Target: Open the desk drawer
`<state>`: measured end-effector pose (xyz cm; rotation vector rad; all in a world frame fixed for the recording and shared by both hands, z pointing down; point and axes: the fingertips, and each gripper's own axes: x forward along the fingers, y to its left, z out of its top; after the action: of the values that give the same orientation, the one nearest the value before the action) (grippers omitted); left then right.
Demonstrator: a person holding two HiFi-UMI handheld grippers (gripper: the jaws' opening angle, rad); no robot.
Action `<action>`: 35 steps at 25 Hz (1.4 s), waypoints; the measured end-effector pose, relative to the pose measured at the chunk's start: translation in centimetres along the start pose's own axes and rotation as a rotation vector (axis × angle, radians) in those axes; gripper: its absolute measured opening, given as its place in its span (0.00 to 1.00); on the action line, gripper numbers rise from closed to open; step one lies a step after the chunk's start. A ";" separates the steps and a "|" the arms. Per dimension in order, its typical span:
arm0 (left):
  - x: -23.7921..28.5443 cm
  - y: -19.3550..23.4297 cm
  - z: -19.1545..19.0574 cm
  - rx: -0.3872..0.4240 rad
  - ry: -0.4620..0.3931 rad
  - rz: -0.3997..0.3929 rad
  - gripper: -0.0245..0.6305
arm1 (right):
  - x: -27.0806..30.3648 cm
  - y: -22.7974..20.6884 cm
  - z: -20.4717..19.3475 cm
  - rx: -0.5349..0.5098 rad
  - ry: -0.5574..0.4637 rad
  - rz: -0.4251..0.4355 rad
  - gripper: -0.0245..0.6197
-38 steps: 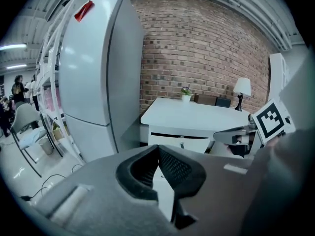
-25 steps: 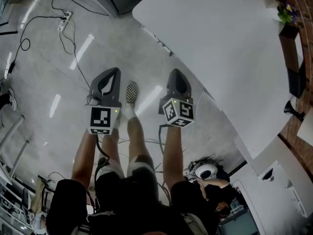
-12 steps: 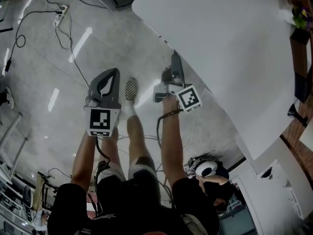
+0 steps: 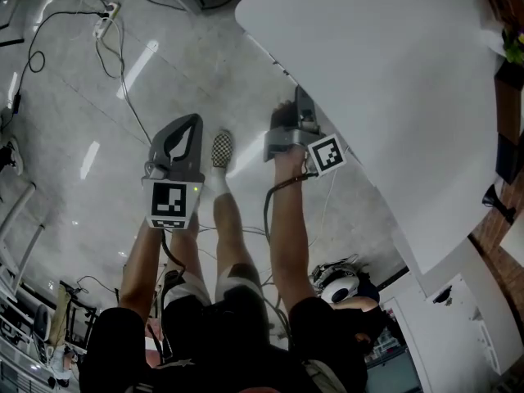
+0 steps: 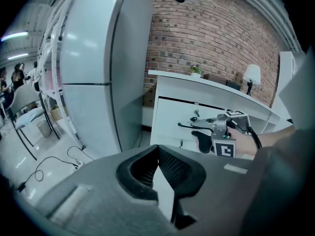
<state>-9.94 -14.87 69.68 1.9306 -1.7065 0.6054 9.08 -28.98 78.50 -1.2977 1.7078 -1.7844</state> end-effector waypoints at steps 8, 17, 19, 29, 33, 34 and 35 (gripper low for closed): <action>0.1 0.0 -0.3 -0.006 0.004 -0.003 0.05 | 0.4 0.3 0.1 0.061 -0.026 0.033 0.14; -0.1 0.0 -0.8 -0.002 0.006 -0.004 0.05 | 0.2 0.2 0.1 0.192 -0.076 0.102 0.09; -0.3 -0.2 -1.0 -0.001 0.006 -0.006 0.05 | 0.2 0.2 0.2 0.216 -0.097 0.119 0.09; -1.2 -0.2 -2.0 0.013 0.011 -0.017 0.05 | -0.2 0.2 -0.1 0.233 -0.123 0.124 0.08; -1.6 0.1 -2.1 0.013 0.007 -0.017 0.05 | -0.7 0.1 -0.9 0.233 -0.119 0.126 0.08; -1.7 0.2 -2.2 0.015 0.006 -0.017 0.05 | -0.8 0.1 -1.1 0.234 -0.119 0.127 0.08; -1.8 0.2 -2.3 0.017 0.006 -0.018 0.05 | -0.9 0.1 -1.2 0.236 -0.121 0.127 0.08</action>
<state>-10.40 -12.08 70.34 1.9520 -1.6837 0.6209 8.55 -27.53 78.26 -1.1453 1.4335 -1.7364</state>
